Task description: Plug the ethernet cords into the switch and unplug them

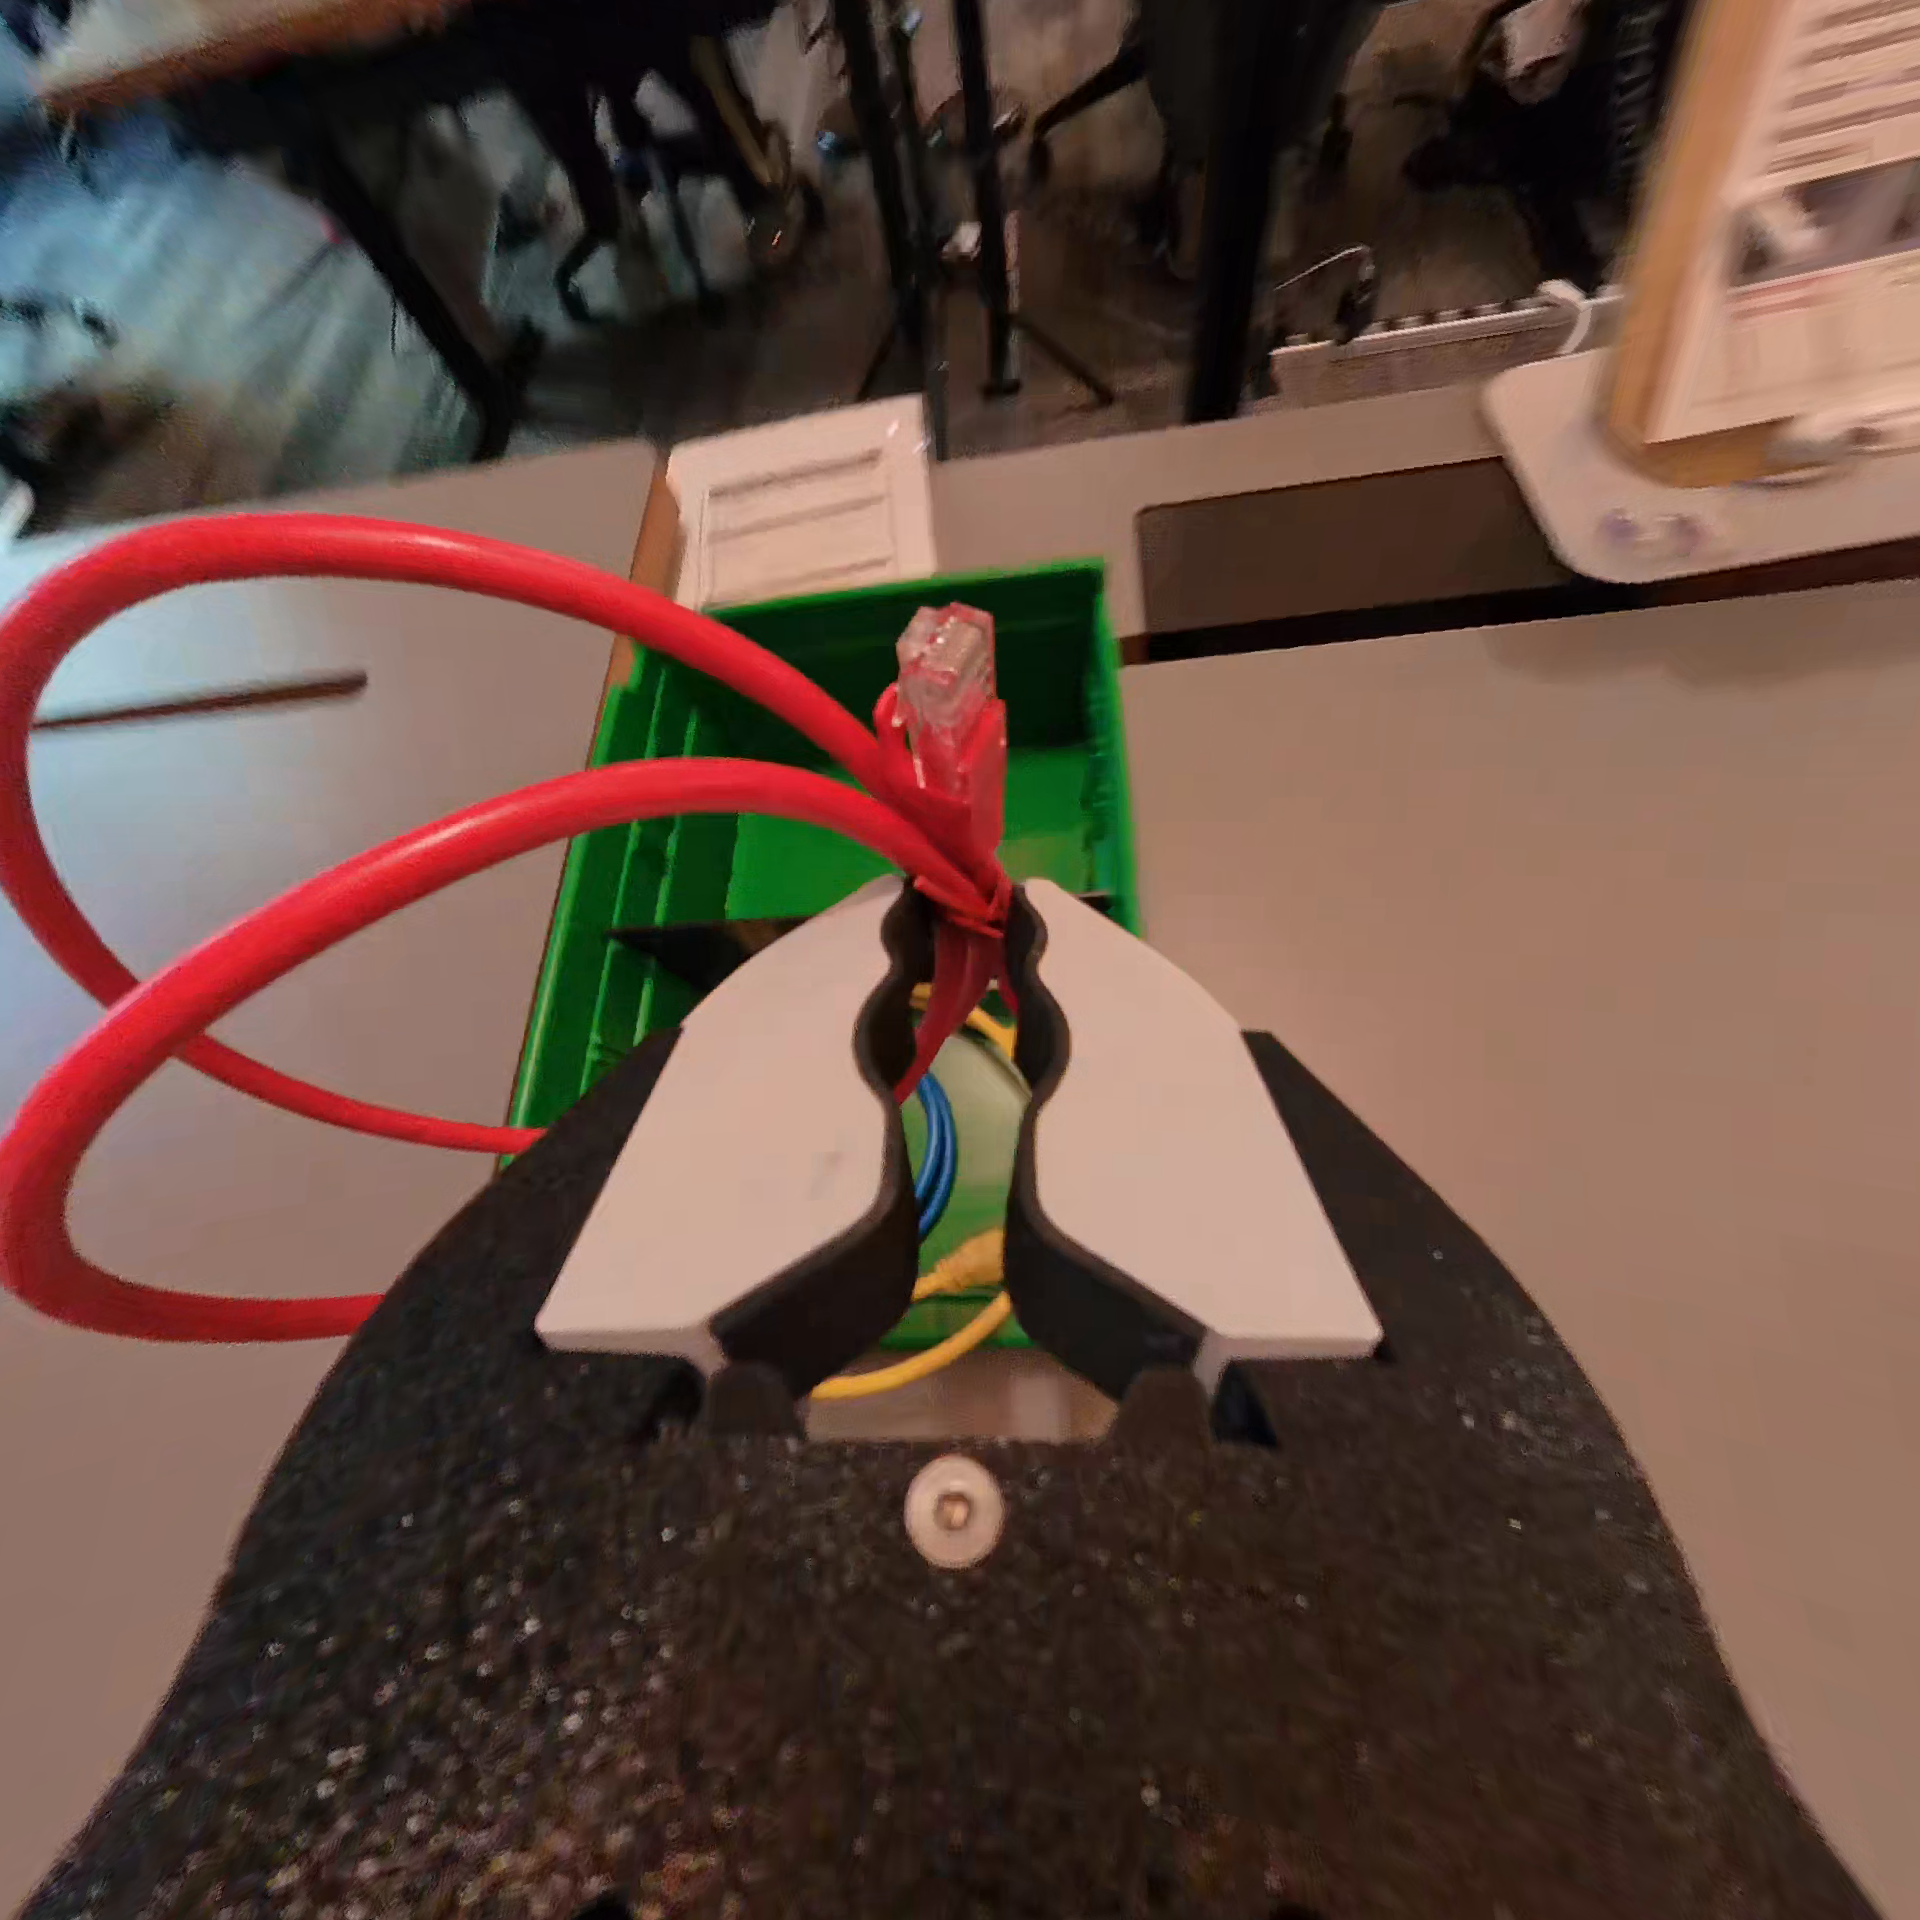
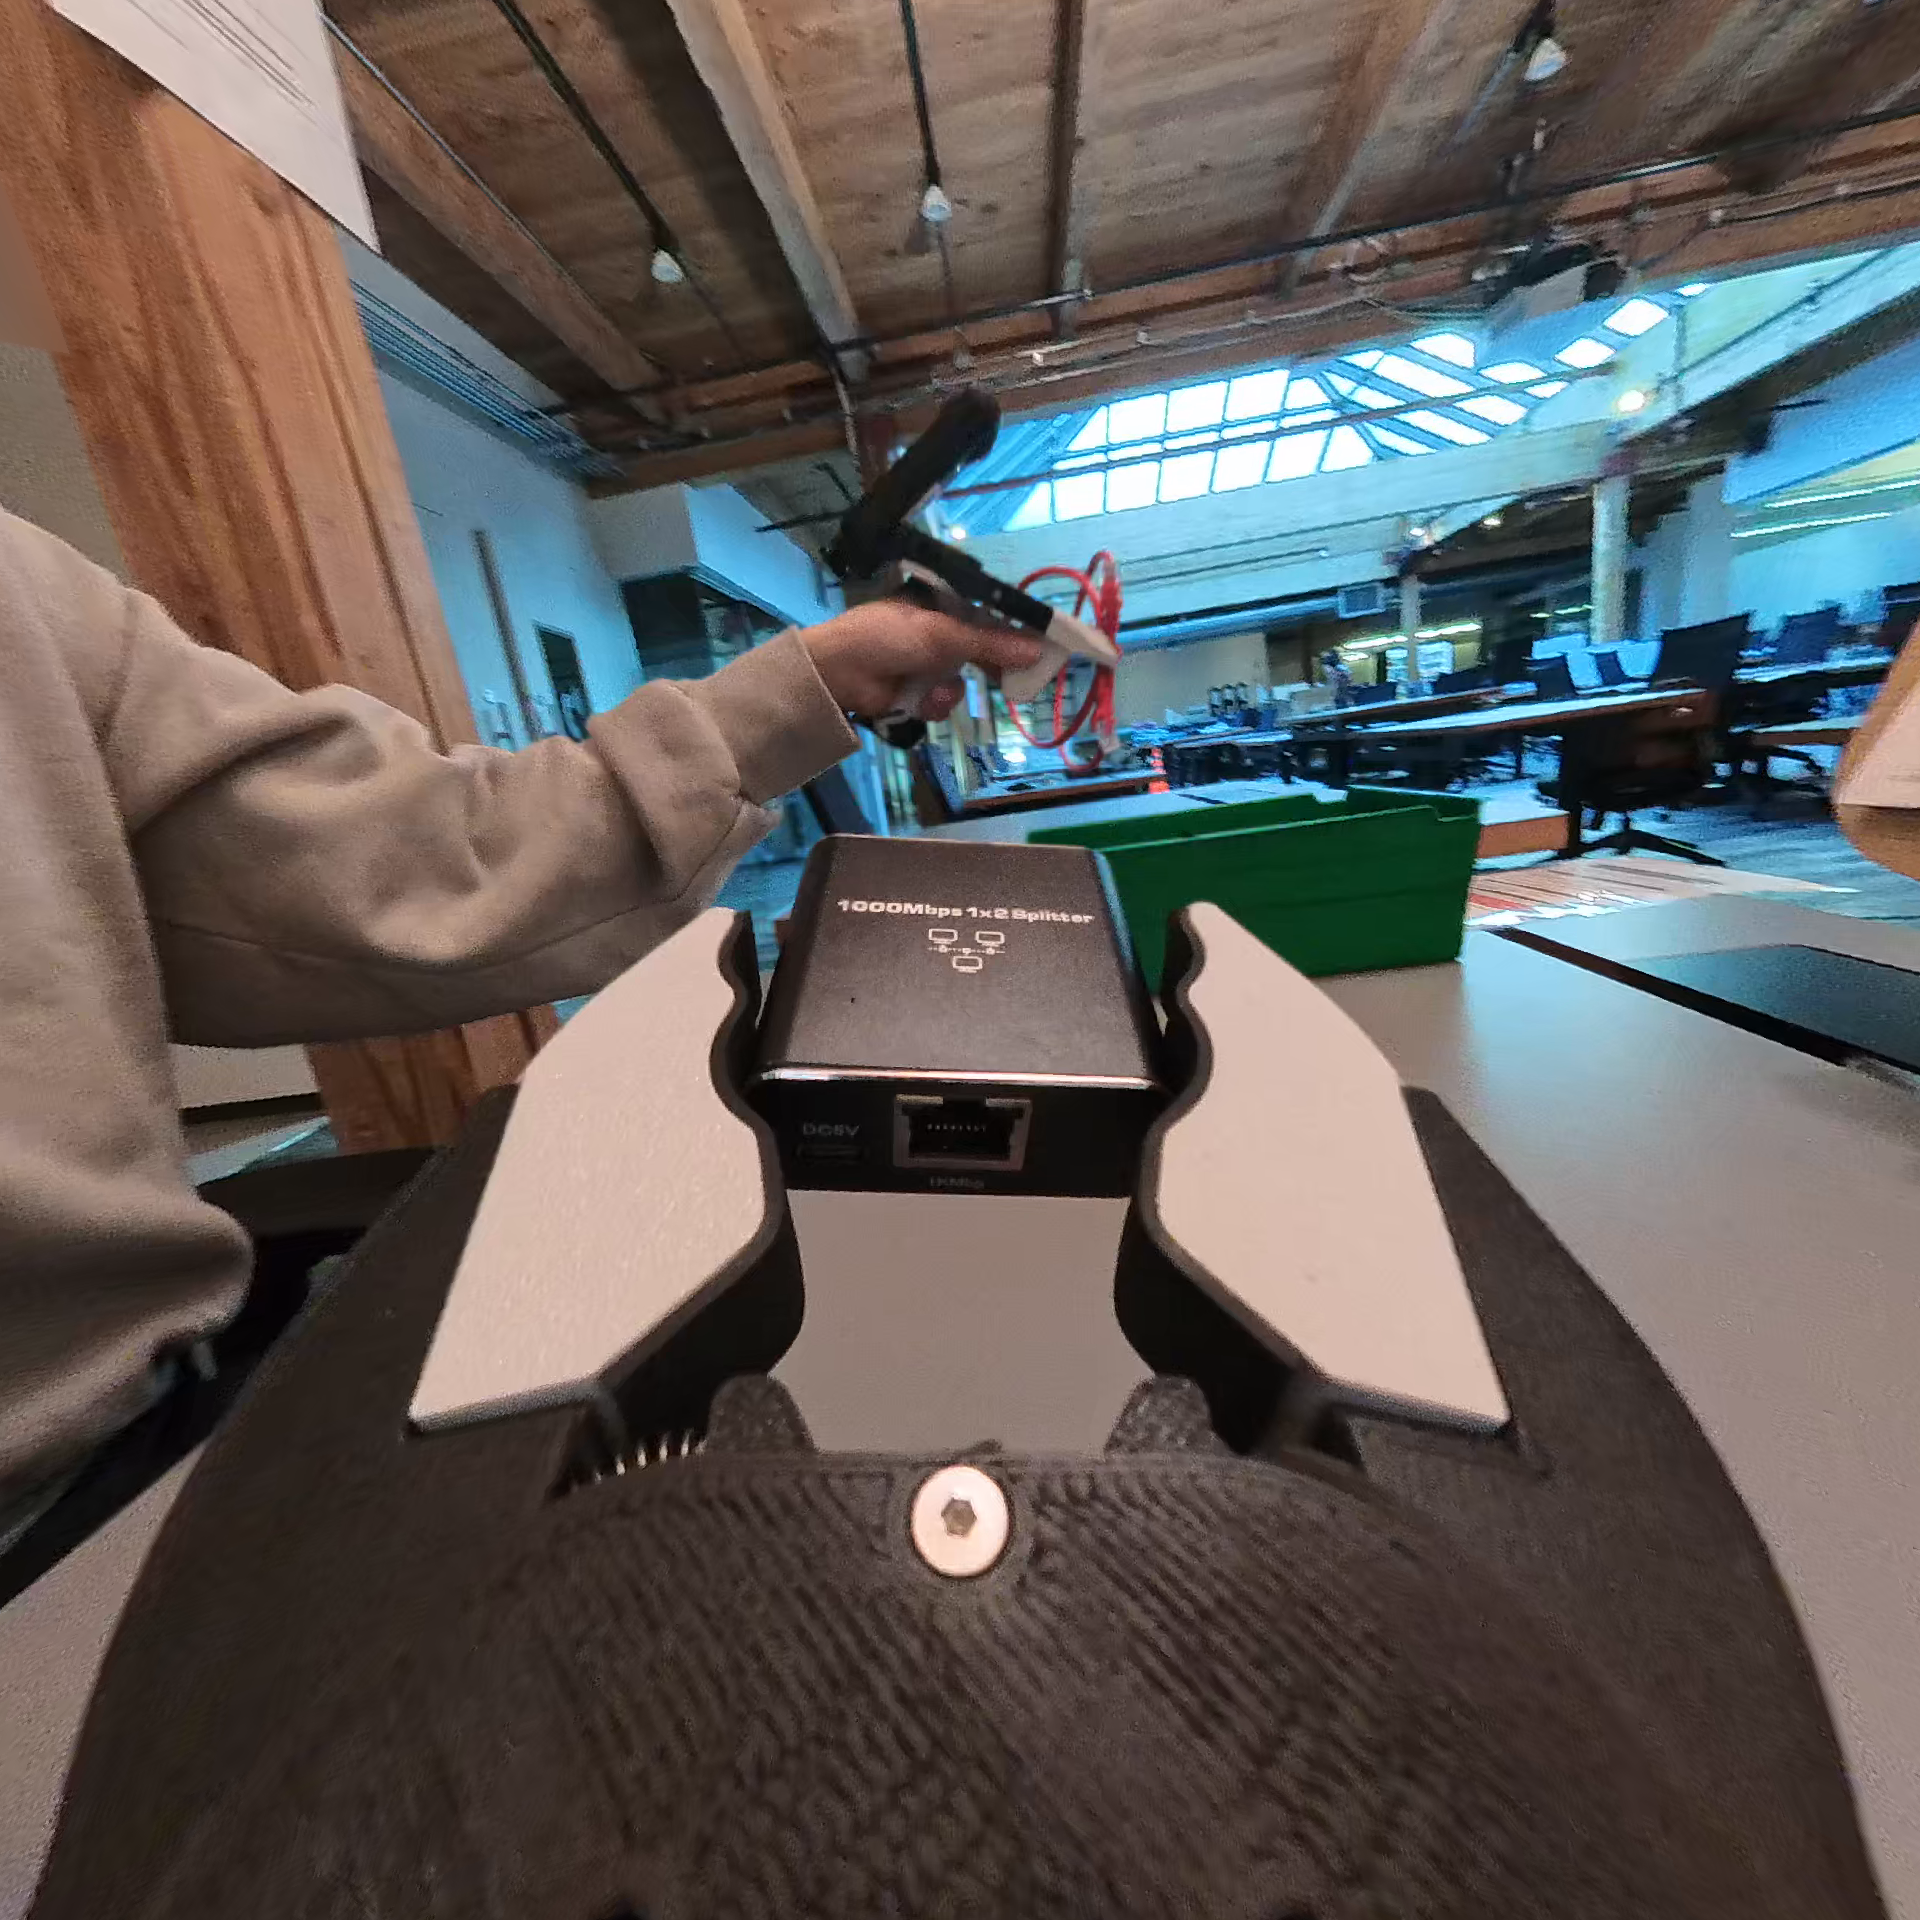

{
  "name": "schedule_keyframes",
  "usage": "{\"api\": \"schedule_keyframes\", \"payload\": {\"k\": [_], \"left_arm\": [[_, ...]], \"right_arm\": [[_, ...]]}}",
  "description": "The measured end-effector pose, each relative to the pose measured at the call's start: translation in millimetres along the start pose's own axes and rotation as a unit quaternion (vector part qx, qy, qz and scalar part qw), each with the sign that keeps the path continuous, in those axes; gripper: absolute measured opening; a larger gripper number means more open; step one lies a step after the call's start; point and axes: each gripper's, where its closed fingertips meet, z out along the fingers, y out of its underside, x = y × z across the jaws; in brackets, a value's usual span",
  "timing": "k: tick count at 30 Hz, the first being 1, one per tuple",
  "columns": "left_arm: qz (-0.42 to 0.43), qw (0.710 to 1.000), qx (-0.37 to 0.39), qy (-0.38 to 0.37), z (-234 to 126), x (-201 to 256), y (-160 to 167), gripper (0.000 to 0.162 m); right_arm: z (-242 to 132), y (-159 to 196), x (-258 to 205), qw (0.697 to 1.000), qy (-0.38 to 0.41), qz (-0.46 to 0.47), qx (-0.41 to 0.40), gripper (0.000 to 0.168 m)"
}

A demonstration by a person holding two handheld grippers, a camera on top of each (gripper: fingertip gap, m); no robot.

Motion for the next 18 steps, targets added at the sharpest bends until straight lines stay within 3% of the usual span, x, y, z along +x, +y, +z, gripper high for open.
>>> {"api": "schedule_keyframes", "payload": {"k": [3, 6, 8, 12, 14, 18], "left_arm": [[0.068, 0.995, 0.018, 0.065, -39.8, 50.6, -21.2, 0.014], [0.135, 0.974, 0.005, 0.180, -68.9, 122.1, -14.6, 0.014], [0.169, 0.947, -0.028, 0.274, -84.7, 171.4, 5.6, 0.014], [0.201, 0.858, -0.095, 0.464, -115.5, 253.3, 52.6, 0.014], [0.209, 0.846, -0.109, 0.478, -111.9, 272.3, 66.6, 0.014], [0.252, 0.876, -0.109, 0.396, -77.8, 285.5, 83.7, 0.014]], "right_arm": [[0.0, -6.0, -7.7, 0.999, -0.027, 0.011, 0.016, 0.076], [-0.7, -8.7, -9.4, 0.999, -0.030, 0.013, 0.020, 0.076], [-1.0, -5.9, -8.5, 1.000, -0.020, 0.006, 0.005, 0.075], [-3.2, -6.7, -12.5, 0.999, -0.007, -0.023, -0.022, 0.075], [-8.1, -4.8, -14.4, 0.999, -0.003, -0.027, -0.040, 0.076], [-25.3, 2.2, -14.6, 0.997, 0.014, -0.035, -0.072, 0.075]]}}
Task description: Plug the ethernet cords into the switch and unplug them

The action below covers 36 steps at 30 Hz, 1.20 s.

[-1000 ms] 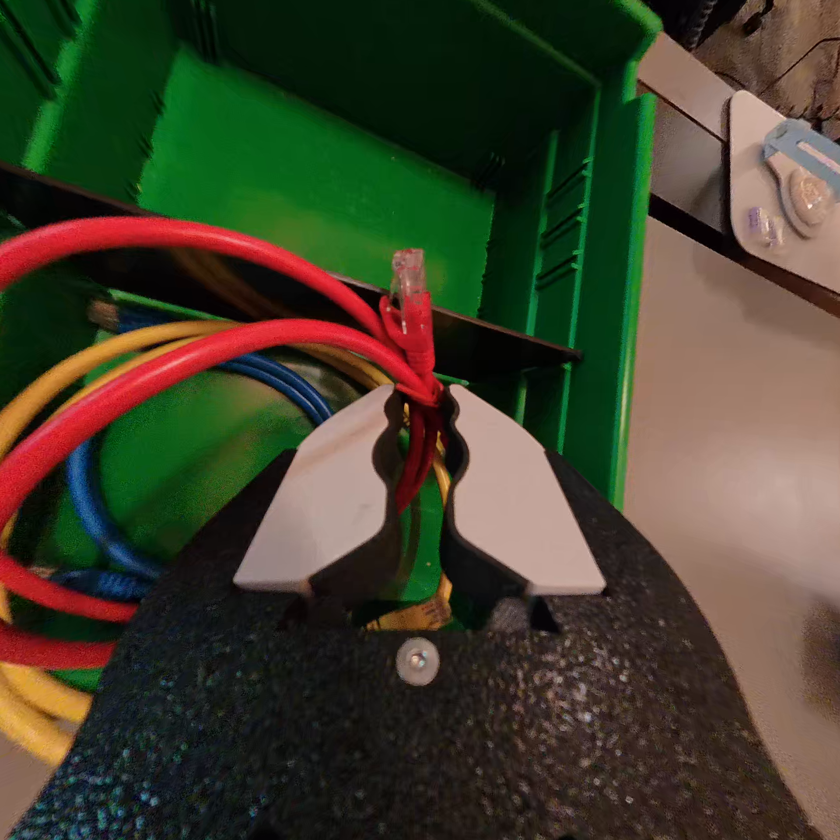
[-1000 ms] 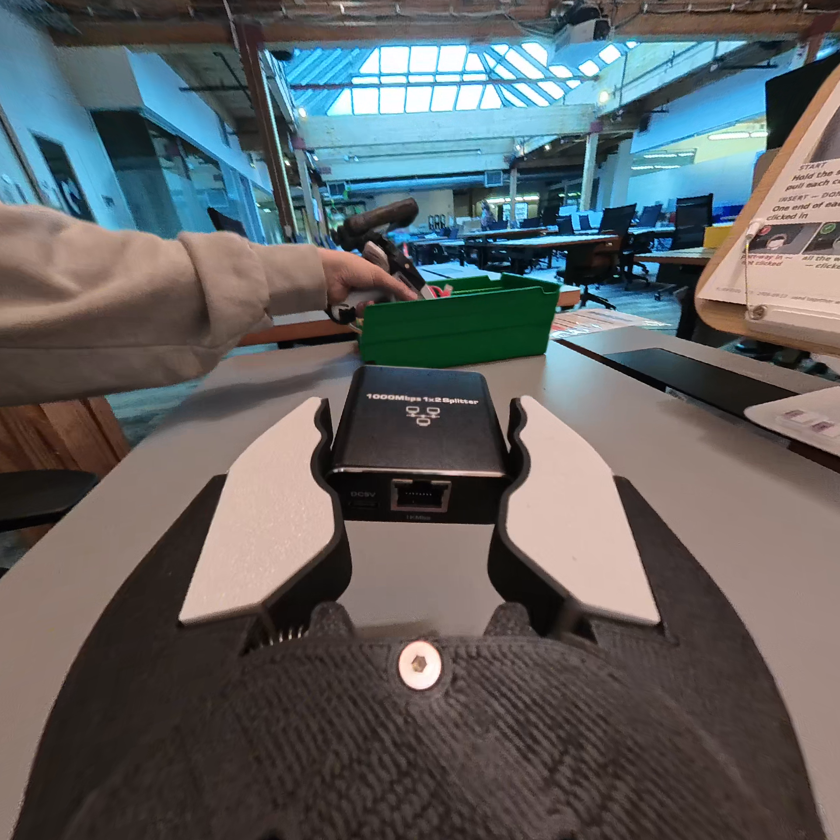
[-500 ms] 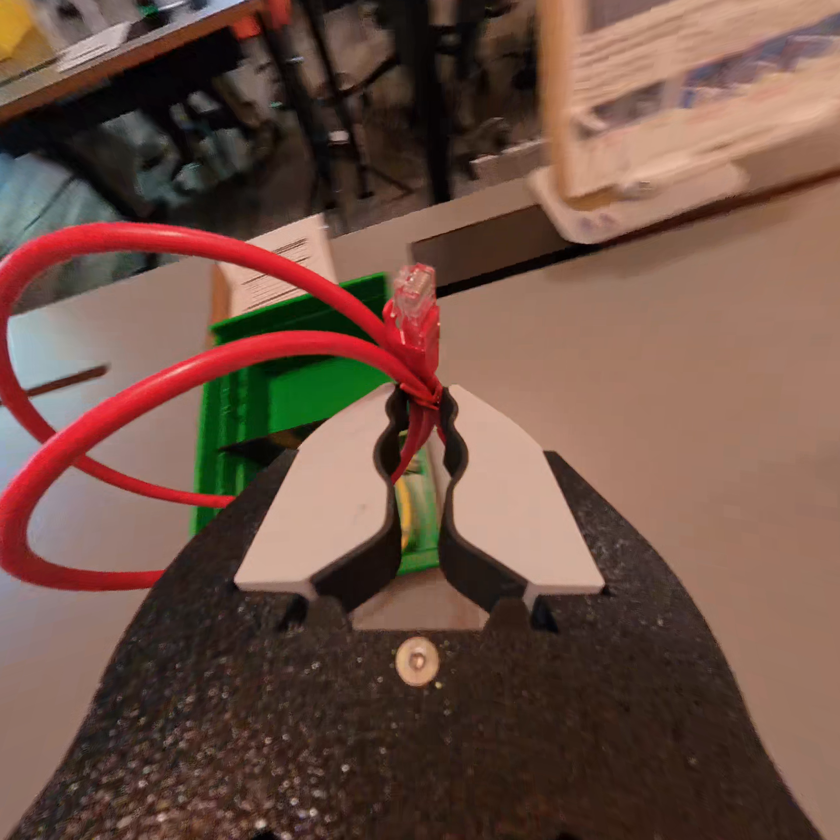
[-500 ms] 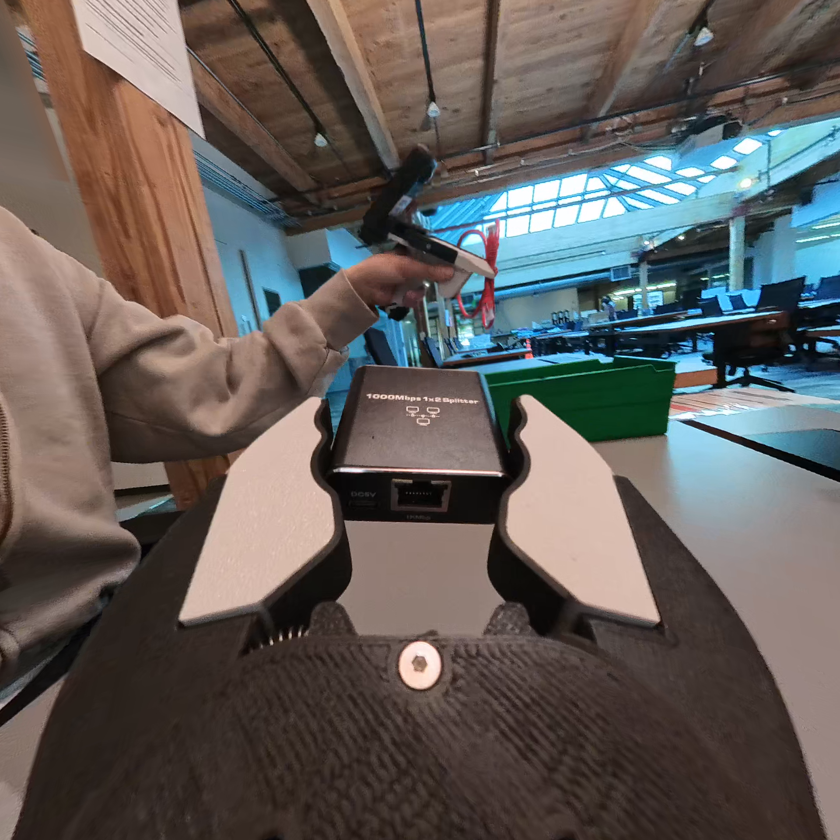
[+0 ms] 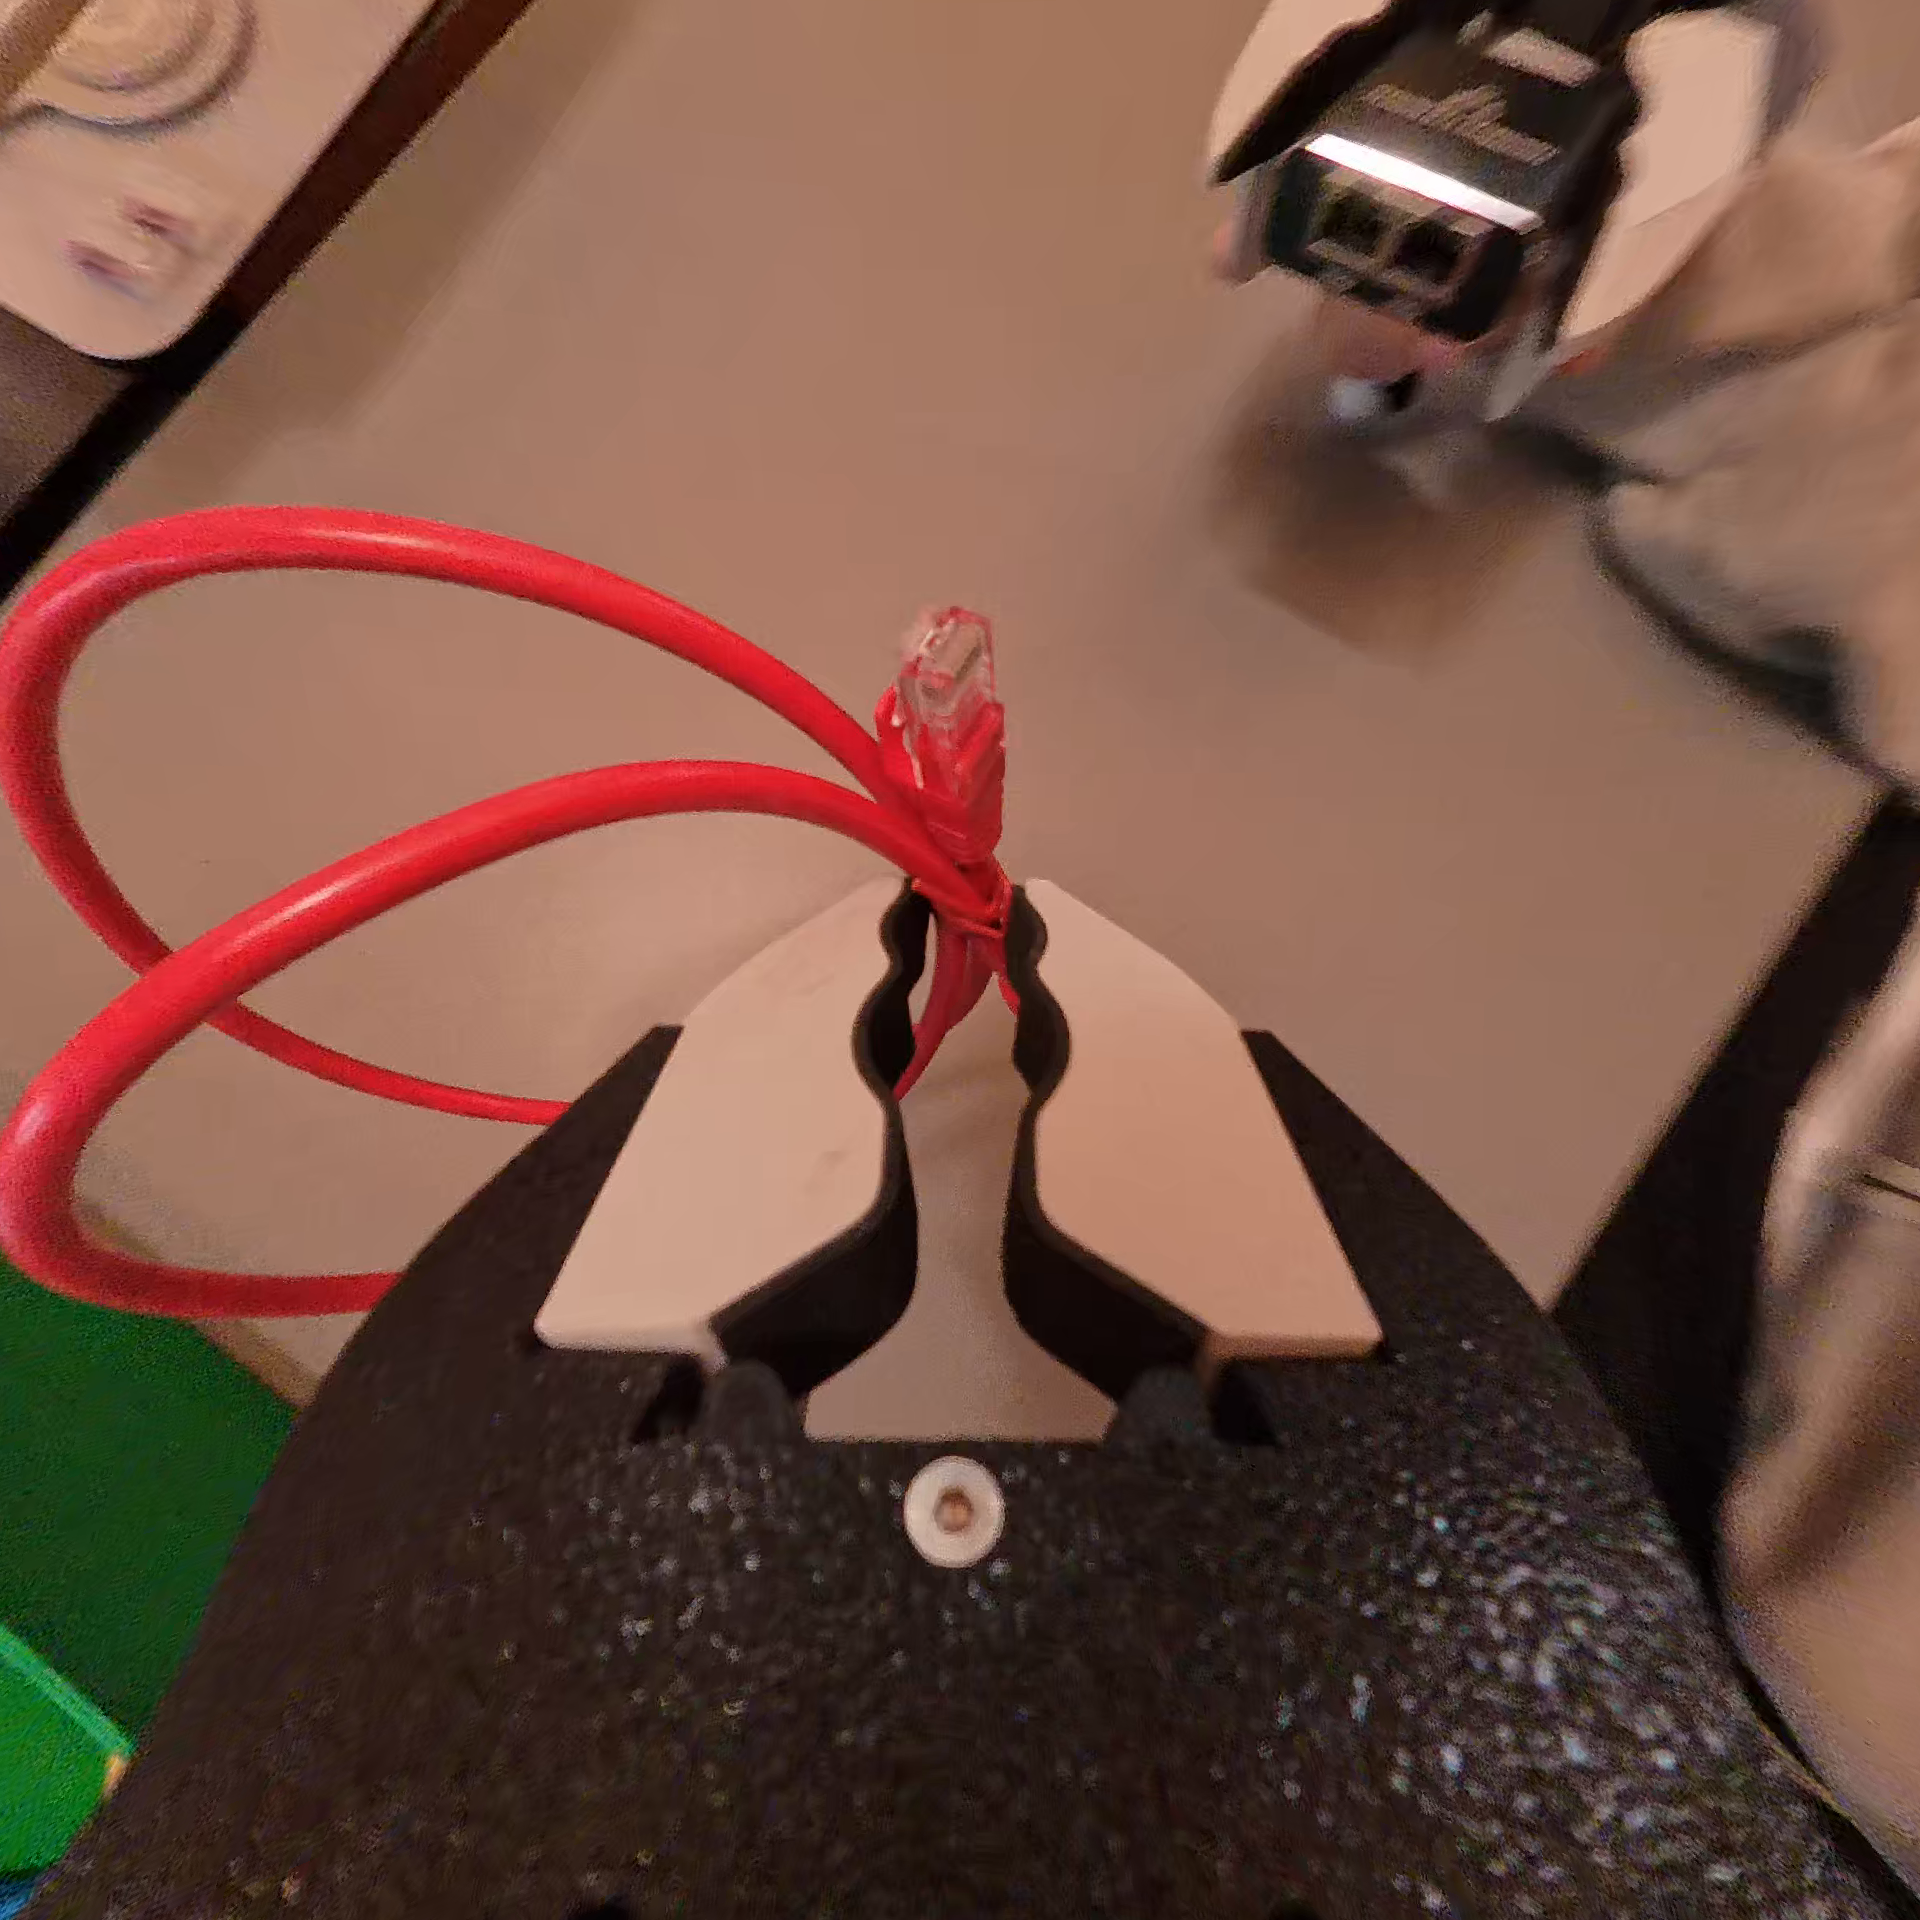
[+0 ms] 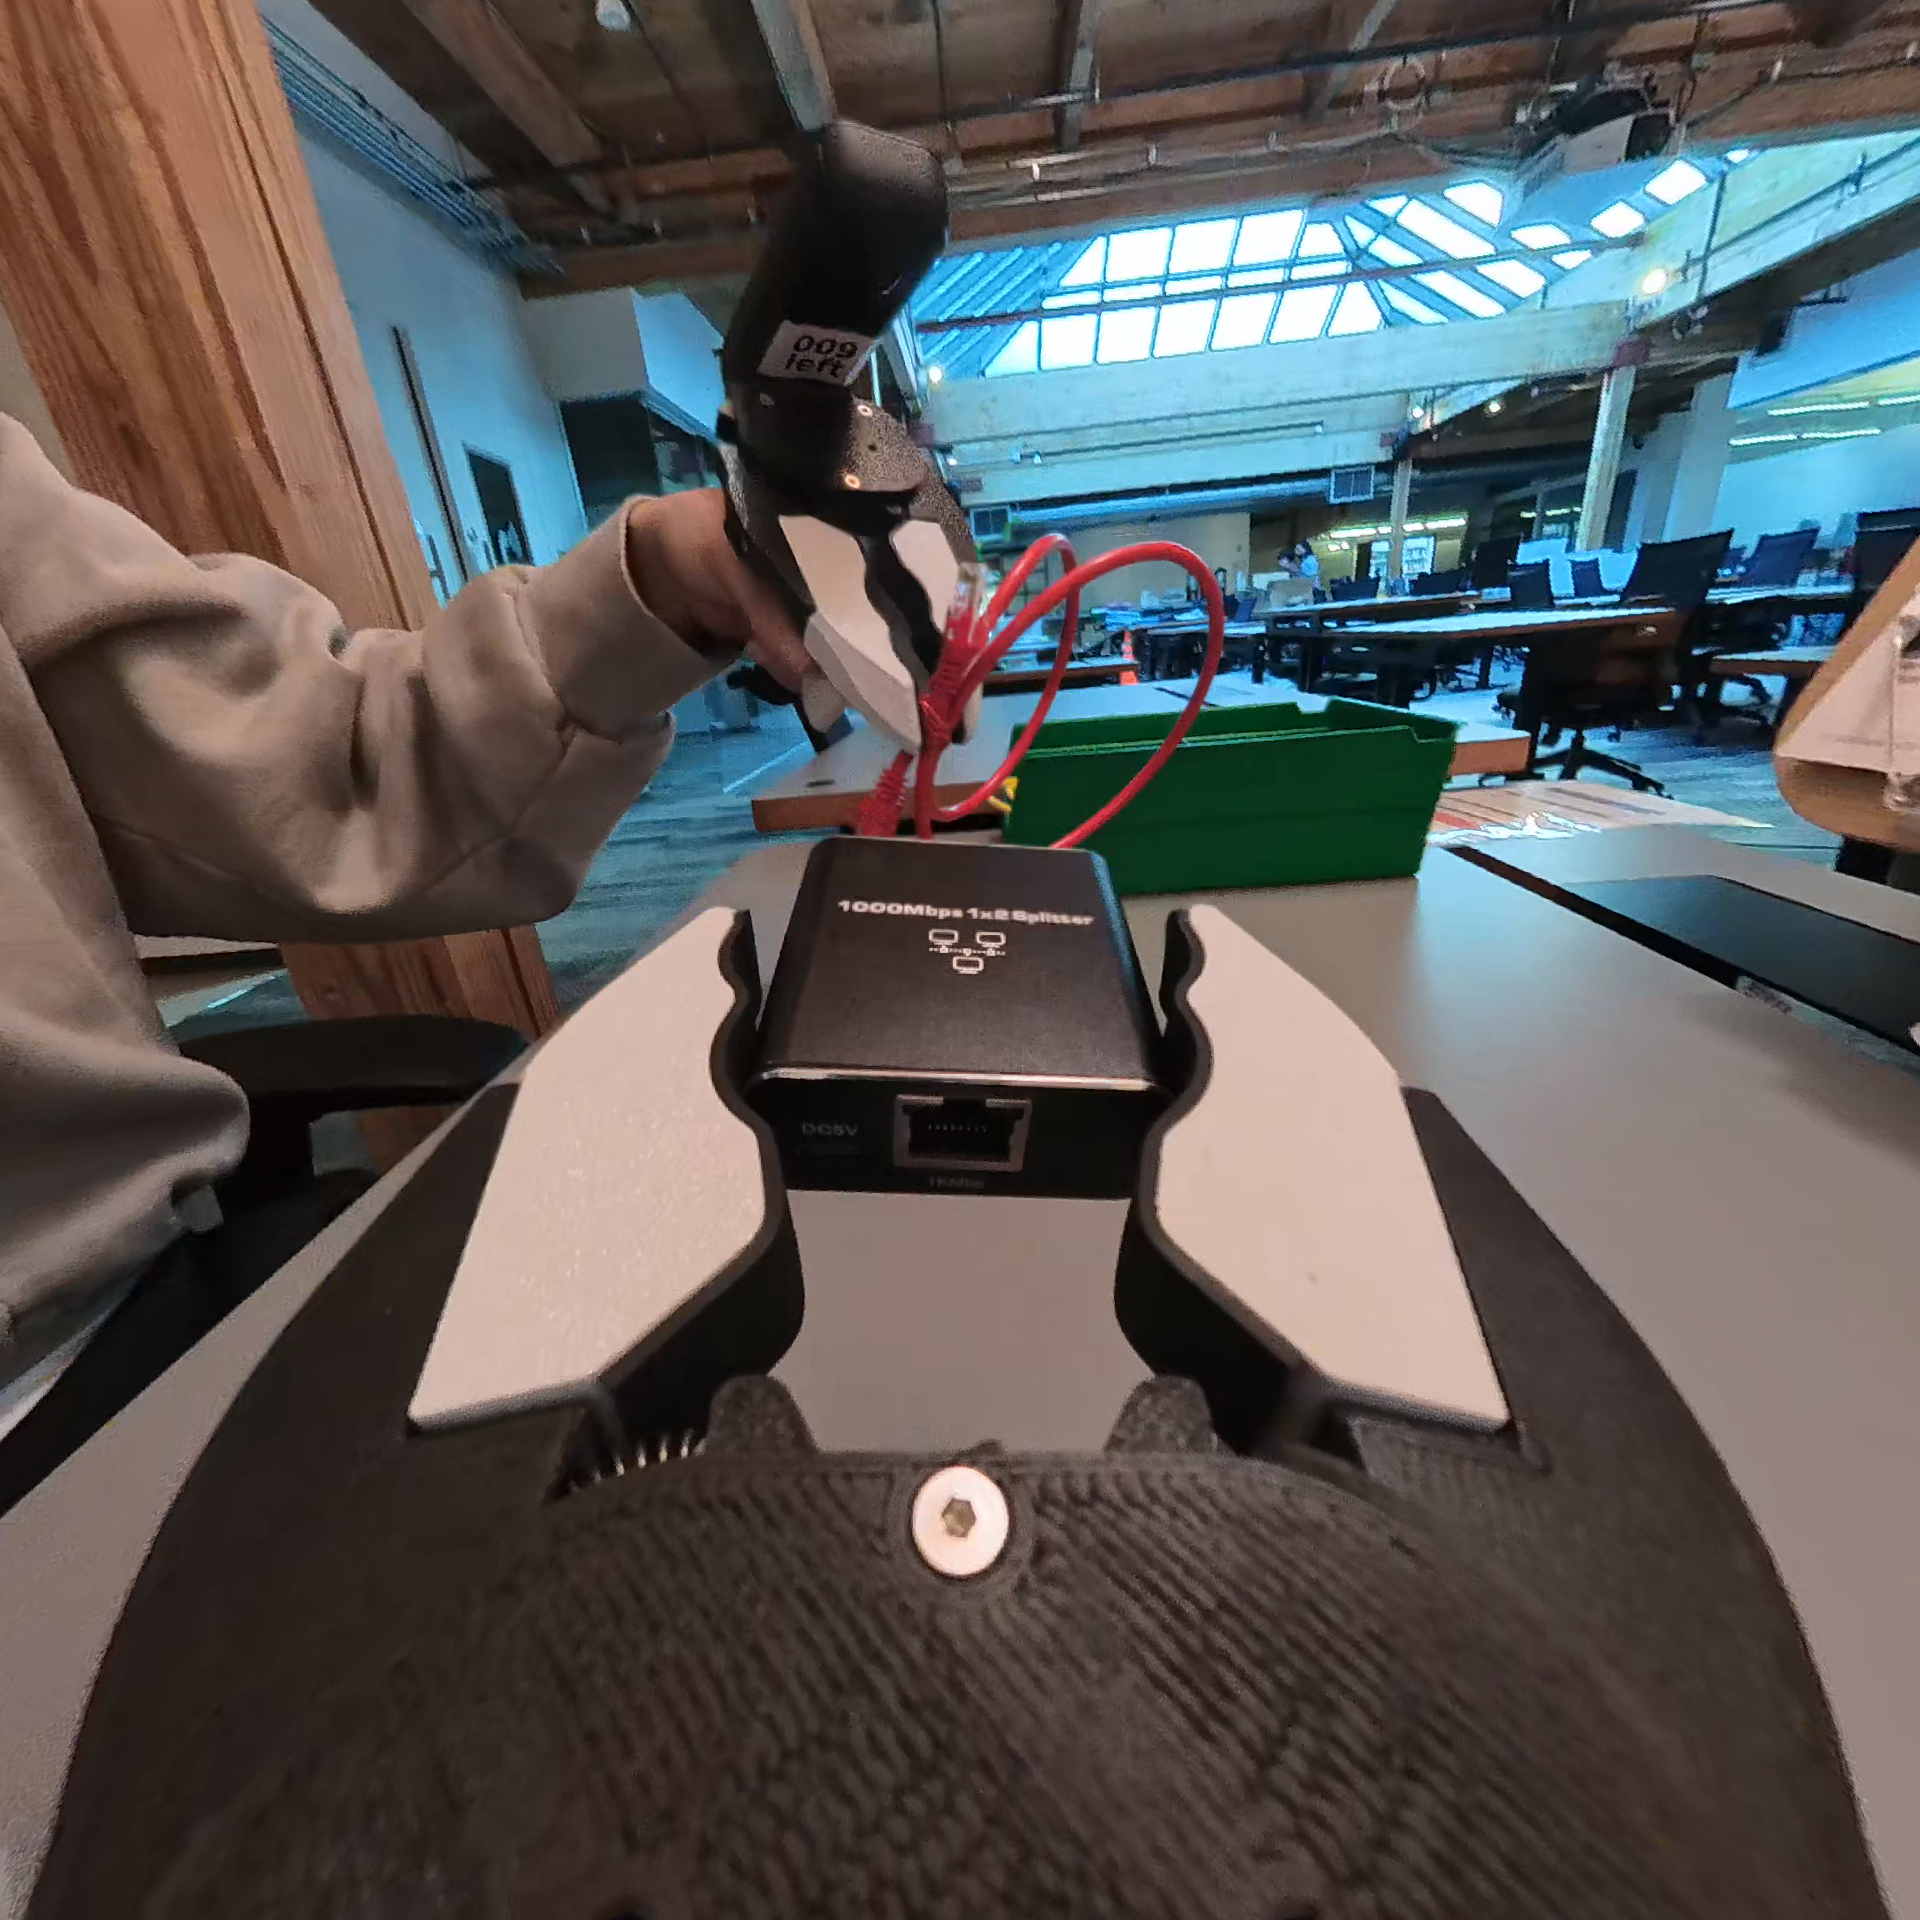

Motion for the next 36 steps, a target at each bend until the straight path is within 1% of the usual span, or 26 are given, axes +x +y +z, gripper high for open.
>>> {"api": "schedule_keyframes", "payload": {"k": [4, 7, 10, 11, 13, 15, 18, 20, 21, 24, 26, 28, 30, 33, 35, 36], "left_arm": [[0.039, 0.992, -0.015, -0.117, 37.4, -12.2, 2.0, 0.014], [0.072, 0.973, -0.012, -0.219, 61.1, -19.3, 0.0, 0.014], [0.081, 0.961, 0.010, -0.265, 85.9, -12.8, -3.3, 0.015], [0.079, 0.962, 0.014, -0.261, 95.5, -7.8, -2.7, 0.015], [0.070, 0.970, 0.017, -0.231, 114.2, 3.9, -0.9, 0.018], [0.050, 0.979, 0.032, -0.195, 123.9, 11.9, -3.4, 0.026], [0.014, 0.990, 0.055, -0.130, 124.5, 19.9, -7.7, 0.039], [-0.004, 0.992, 0.051, -0.114, 118.0, 15.8, -3.9, 0.046], [-0.011, 0.992, 0.049, -0.115, 112.1, 11.5, -1.6, 0.046], [-0.043, 0.989, 0.058, -0.128, 88.2, -2.2, 3.2, 0.038], [-0.068, 0.991, 0.044, -0.106, 80.2, 0.2, 11.4, 0.037], [-0.091, 0.993, 0.017, -0.070, 83.7, 12.2, 22.3, 0.035], [-0.108, 0.993, -0.006, -0.039, 95.5, 26.3, 32.6, 0.032], [-0.126, 0.991, -0.016, -0.030, 115.7, 34.5, 38.9, 0.030], [-0.109, 0.994, -0.004, -0.018, 122.8, 37.8, 34.0, 0.026], [-0.072, 0.997, 0.003, -0.022, 122.1, 36.0, 29.9, 0.025]], "right_arm": [[-18.4, 2.0, 4.1, 1.000, 0.016, -0.007, -0.011, 0.075], [-29.6, 4.5, 10.2, 0.999, 0.029, -0.014, -0.023, 0.075], [-36.4, 4.0, 12.9, 0.999, 0.032, -0.012, -0.025, 0.075], [-38.2, 3.8, 14.1, 0.999, 0.036, -0.014, -0.026, 0.075], [-41.1, 3.6, 16.2, 0.998, 0.047, -0.020, -0.028, 0.075], [-43.2, 2.1, 16.9, 0.998, 0.052, -0.021, -0.022, 0.075], [-45.1, 0.6, 18.3, 0.998, 0.059, -0.021, -0.017, 0.075], [-45.1, 0.6, 18.1, 0.998, 0.061, -0.023, -0.017, 0.075], [-44.9, 0.9, 18.3, 0.998, 0.062, -0.025, -0.019, 0.075], [-44.9, 1.1, 18.9, 0.997, 0.065, -0.025, -0.019, 0.075], [-45.3, 0.8, 19.7, 0.997, 0.066, -0.023, -0.018, 0.075], [-45.6, 0.6, 20.2, 0.997, 0.067, -0.021, -0.017, 0.075], [-45.7, 0.5, 20.8, 0.997, 0.070, -0.021, -0.016, 0.075], [-45.3, 1.1, 20.1, 0.997, 0.070, -0.025, -0.019, 0.075], [-45.1, 1.1, 18.1, 0.997, 0.067, -0.031, -0.019, 0.075], [-45.3, 0.8, 17.2, 0.997, 0.066, -0.034, -0.018, 0.075]]}}
